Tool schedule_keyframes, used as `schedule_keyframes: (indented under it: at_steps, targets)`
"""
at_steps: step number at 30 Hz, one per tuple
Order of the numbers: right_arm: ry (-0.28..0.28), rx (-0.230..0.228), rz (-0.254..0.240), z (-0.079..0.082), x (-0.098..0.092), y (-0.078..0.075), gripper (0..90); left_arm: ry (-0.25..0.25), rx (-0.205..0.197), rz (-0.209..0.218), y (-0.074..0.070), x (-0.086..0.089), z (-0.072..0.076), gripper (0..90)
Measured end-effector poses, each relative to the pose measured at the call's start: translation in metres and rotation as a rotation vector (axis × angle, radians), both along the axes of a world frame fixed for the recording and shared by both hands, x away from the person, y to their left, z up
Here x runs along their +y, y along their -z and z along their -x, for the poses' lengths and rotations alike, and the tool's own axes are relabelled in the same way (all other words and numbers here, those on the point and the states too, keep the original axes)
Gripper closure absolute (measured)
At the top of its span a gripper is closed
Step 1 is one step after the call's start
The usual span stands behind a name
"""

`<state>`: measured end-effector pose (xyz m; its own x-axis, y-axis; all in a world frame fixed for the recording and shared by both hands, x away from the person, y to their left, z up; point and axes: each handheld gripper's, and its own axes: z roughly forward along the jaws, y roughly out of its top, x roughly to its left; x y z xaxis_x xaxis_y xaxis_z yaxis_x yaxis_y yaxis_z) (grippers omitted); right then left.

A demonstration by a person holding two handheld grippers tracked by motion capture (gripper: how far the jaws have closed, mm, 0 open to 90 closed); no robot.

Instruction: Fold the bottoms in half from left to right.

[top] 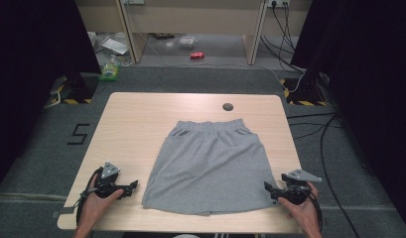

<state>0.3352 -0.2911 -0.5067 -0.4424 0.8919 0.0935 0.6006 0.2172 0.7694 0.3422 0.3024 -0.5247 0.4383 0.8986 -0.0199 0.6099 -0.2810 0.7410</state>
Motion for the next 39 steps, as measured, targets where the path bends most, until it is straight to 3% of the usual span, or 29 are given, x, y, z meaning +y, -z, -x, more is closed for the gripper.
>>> schedule_keyframes:
  at_steps: [12,13,20,29,39]
  targets:
    - [-0.002,-0.006,0.001,0.000,0.002,-0.002,20.2,0.016,-0.001,0.014,0.000,0.000,-0.003,11.2]
    - [-0.001,-0.010,0.007,0.000,0.003,-0.002,20.2,0.023,-0.008,0.024,-0.001,-0.003,-0.006,15.5]
    - [-0.010,-0.022,0.016,0.000,0.005,-0.004,20.4,0.062,0.008,0.080,-0.005,-0.011,-0.016,15.0]
    - [-0.035,-0.034,0.024,0.000,0.011,-0.006,21.0,0.067,0.020,0.128,-0.017,-0.012,-0.051,15.2]
    - [-0.037,-0.032,0.016,0.000,0.011,-0.005,21.1,0.103,0.023,0.153,-0.027,-0.034,-0.101,17.7]
